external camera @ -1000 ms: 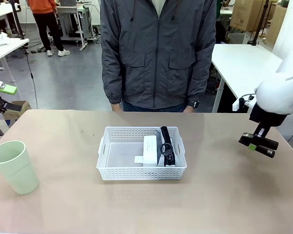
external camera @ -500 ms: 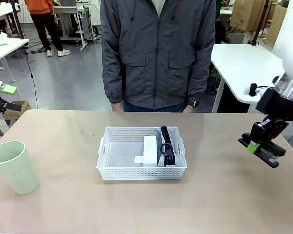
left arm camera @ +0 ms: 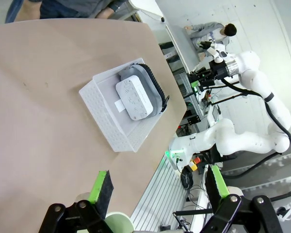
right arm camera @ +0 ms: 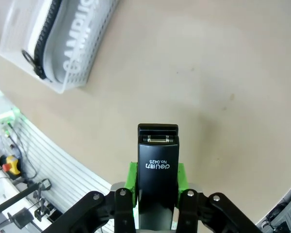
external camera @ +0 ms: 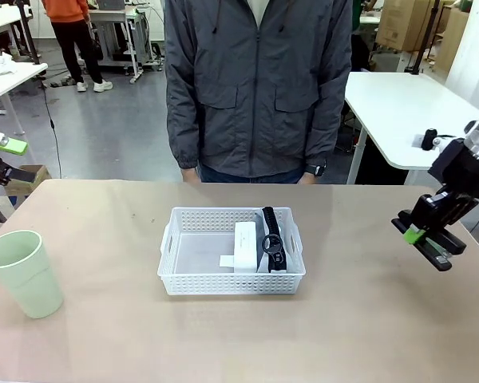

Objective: Efficiently arrange items inside the basket to fit them all.
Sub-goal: Pick up the Stapler and place it inside the Organizing basket.

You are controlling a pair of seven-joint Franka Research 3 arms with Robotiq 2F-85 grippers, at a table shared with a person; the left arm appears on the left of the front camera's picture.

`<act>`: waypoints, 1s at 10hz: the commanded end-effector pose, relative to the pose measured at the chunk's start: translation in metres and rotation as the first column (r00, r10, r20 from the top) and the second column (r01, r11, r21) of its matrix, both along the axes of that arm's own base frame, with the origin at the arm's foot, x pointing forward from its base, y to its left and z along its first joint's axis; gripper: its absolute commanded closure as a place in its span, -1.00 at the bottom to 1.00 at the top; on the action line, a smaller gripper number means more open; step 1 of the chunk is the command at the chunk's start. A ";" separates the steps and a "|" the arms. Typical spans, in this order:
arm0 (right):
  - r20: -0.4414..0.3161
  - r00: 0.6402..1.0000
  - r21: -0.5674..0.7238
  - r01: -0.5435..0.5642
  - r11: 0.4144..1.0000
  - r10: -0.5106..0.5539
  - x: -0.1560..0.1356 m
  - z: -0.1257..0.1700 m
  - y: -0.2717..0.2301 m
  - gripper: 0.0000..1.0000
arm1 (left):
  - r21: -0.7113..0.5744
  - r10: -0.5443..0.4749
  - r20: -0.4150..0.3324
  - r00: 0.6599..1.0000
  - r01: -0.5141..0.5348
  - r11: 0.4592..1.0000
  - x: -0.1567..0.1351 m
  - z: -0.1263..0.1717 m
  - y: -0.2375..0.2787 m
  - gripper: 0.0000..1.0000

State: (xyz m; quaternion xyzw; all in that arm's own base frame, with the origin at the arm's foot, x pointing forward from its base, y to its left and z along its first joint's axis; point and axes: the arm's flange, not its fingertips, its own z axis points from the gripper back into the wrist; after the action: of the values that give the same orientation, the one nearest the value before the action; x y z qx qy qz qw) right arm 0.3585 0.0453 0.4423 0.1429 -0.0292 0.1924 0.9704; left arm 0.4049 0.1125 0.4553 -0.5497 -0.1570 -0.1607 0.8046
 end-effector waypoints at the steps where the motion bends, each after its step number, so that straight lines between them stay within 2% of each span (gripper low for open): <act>1: -0.051 0.999 0.012 -0.019 1.000 0.020 0.000 0.006 0.008 1.00 | 0.014 -0.004 0.000 1.000 0.004 1.000 -0.003 0.001 0.000 -1.00; 2: 0.000 1.000 0.000 0.000 1.000 0.000 0.000 0.000 0.000 0.26 | 0.014 -0.004 0.000 1.000 0.004 1.000 -0.003 0.001 0.000 -1.00; 3: 0.009 1.000 0.065 0.028 0.997 -0.028 -0.007 -0.010 -0.002 0.26 | 0.014 -0.004 0.000 1.000 0.004 1.000 -0.003 0.001 0.000 -1.00; 5: 0.075 0.996 -0.066 -0.037 0.997 0.042 0.008 0.031 0.050 0.26 | 0.014 -0.004 0.000 1.000 0.004 1.000 -0.003 0.001 0.000 -1.00; 6: 0.082 0.991 -0.116 -0.092 0.989 0.102 0.017 0.055 0.091 0.26 | 0.014 -0.004 0.000 1.000 0.004 1.000 -0.003 0.001 0.000 -1.00; 7: 0.012 0.988 -0.197 -0.151 0.969 0.156 0.024 0.071 0.132 0.26 | 0.014 -0.004 0.000 1.000 0.004 1.000 -0.003 0.001 0.000 -1.00; 8: -0.011 0.980 -0.231 -0.195 0.953 0.198 0.028 0.084 0.173 0.26 | 0.014 -0.004 0.000 1.000 0.004 1.000 -0.003 0.001 0.000 -1.00; 10: 0.015 0.980 -0.243 -0.188 0.952 0.198 0.039 0.097 0.246 0.26 | 0.014 -0.004 0.000 1.000 0.004 1.000 -0.003 0.001 0.000 -1.00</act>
State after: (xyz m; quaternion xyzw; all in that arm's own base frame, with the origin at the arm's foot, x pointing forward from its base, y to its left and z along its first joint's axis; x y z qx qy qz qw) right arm 0.3731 0.2787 0.5312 0.0390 -0.0179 0.3043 0.9516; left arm 0.4051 0.1122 0.4549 -0.5498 -0.1563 -0.1607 0.8047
